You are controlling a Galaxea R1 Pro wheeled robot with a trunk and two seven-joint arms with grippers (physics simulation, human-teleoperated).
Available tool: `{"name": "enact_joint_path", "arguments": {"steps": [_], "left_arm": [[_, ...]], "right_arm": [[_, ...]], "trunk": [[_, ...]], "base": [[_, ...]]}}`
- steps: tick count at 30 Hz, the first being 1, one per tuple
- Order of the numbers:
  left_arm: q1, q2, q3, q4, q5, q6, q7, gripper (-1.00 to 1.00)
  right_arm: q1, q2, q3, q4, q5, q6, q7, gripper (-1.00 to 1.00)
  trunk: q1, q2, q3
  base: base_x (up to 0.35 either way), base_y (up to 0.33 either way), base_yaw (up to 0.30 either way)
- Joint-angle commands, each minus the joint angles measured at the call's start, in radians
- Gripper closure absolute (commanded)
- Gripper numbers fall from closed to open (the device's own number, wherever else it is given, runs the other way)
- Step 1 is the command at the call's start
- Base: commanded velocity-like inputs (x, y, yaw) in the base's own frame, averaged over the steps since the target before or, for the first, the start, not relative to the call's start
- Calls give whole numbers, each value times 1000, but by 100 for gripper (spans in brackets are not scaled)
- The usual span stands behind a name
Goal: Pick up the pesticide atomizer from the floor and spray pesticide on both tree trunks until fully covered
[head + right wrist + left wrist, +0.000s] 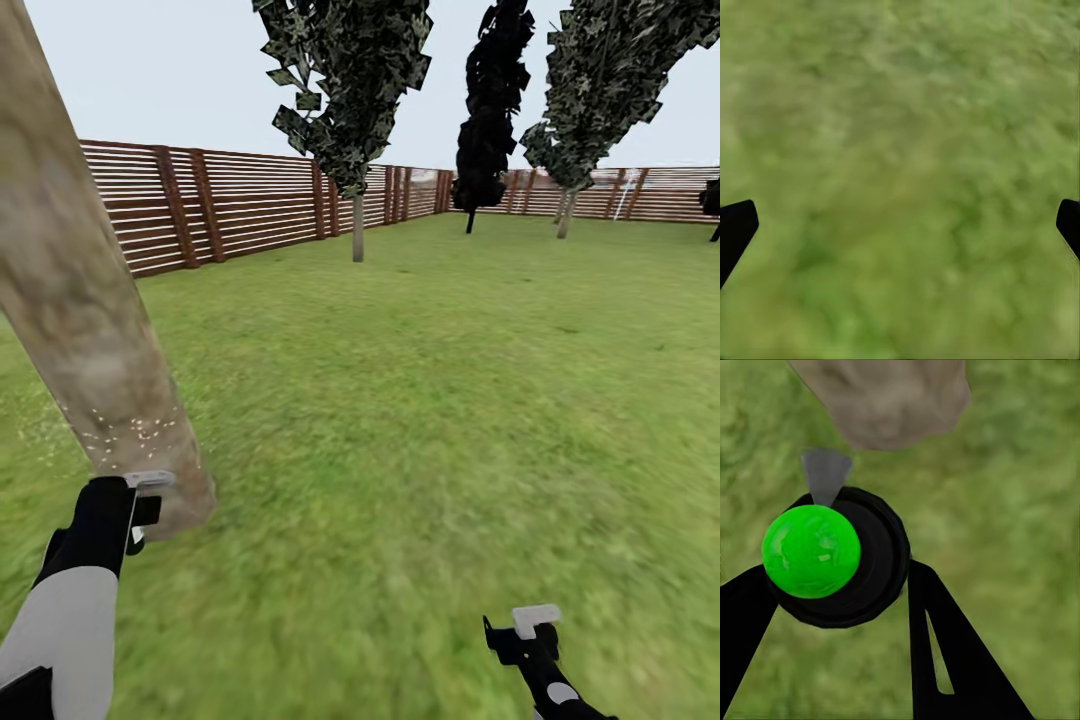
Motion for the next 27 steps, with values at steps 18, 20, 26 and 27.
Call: {"name": "enact_joint_path", "arguments": {"steps": [18, 20, 26, 27], "left_arm": [[17, -8, 7, -10, -8, 2, -10, 100], [17, -9, 6, -10, -8, 2, -10, 100], [17, -10, -1, -14, -8, 4, -10, 100], [16, -10, -1, -16, -8, 5, -10, 100]], "right_arm": [[-1, 0, -5, 1, 11, -3, -4, -100], [-1, 0, -5, 1, 11, -3, -4, -100], [-1, 0, -5, 1, 11, -3, -4, -100], [-1, 0, -5, 1, 11, -3, -4, -100]], "trunk": [[0, 0, -1], [0, 0, -1], [0, 0, -1], [0, 0, -1]], "base": [[120, -220, 231], [243, -174, 5], [-2, -238, 117], [-184, -157, 268]]}}
